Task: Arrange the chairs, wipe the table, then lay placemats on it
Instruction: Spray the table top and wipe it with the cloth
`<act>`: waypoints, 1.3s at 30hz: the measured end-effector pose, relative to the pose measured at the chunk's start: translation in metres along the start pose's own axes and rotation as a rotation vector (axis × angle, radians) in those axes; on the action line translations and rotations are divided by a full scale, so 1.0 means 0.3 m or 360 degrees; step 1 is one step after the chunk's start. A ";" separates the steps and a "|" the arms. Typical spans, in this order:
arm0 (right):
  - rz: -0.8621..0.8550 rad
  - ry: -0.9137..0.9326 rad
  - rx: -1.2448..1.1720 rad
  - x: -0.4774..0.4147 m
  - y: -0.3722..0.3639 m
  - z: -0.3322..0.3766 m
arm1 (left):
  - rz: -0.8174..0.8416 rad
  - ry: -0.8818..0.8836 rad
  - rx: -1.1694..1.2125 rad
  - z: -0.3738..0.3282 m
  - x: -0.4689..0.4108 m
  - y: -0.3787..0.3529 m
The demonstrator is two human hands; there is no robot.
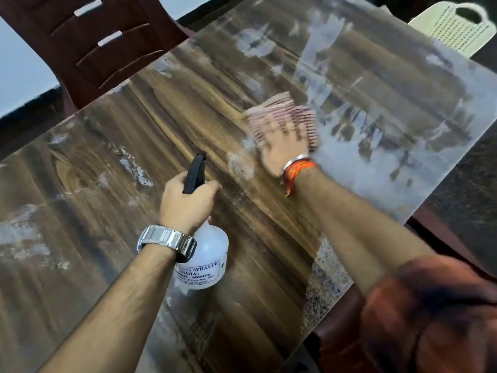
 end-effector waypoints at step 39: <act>0.0020 0.0256 -0.0023 0.826 -0.109 -0.179 | 0.0340 -0.0140 -0.0086 -0.055 0.245 -0.336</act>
Point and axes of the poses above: each hand's wrist, its own x-axis away from the middle knuckle, its own y-axis out of the back of the hand, z = x × y, the point moved 7 cm from there along -x, towards the middle knuckle, and after that the axes turned 10 degrees about x, right-handed, at the moved point
